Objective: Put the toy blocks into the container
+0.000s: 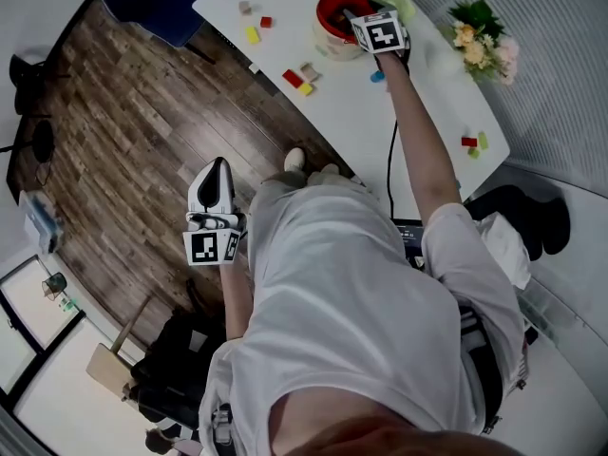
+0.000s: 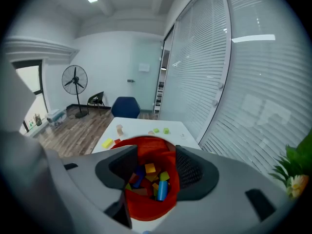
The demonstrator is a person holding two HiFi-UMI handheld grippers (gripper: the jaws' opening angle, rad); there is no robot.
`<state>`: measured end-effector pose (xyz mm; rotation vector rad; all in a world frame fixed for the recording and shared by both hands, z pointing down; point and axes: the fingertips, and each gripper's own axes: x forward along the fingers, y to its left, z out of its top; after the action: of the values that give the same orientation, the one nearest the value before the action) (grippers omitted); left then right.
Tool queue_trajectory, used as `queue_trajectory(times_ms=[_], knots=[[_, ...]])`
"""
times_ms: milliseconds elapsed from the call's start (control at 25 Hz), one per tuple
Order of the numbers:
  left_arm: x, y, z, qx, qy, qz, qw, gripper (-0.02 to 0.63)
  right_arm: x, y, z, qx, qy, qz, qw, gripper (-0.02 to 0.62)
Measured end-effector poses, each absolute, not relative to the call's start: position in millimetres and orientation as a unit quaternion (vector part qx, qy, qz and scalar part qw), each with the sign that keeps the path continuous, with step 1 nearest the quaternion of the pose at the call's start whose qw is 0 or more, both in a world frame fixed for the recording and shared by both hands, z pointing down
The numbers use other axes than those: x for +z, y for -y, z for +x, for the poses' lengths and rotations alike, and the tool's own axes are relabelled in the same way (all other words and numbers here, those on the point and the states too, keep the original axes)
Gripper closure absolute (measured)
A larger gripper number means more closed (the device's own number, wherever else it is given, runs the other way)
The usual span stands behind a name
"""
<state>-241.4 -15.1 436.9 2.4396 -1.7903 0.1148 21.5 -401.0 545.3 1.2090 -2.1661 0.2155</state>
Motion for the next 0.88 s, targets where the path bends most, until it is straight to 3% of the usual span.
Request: queue_trajectory(times_ms=[280, 600, 680, 880], knots=[[426, 52, -215, 0.029, 0.541, 0.840, 0.037, 0.612, 499, 342, 44, 0.057, 0.847, 0.486, 0.207, 0.354], [415, 97, -151, 0.016, 0.440, 0.898, 0.017, 0.612, 446, 211, 80, 0.008, 0.859, 0.505, 0.085, 0.488], [414, 107, -129, 0.015, 0.406, 0.914, 0.015, 0.612, 435, 178, 91, 0.003, 0.849, 0.522, 0.076, 0.594], [410, 119, -63, 0.010, 0.310, 0.950, 0.011, 0.612, 406, 108, 111, 0.001, 0.825, 0.562, 0.056, 0.595]])
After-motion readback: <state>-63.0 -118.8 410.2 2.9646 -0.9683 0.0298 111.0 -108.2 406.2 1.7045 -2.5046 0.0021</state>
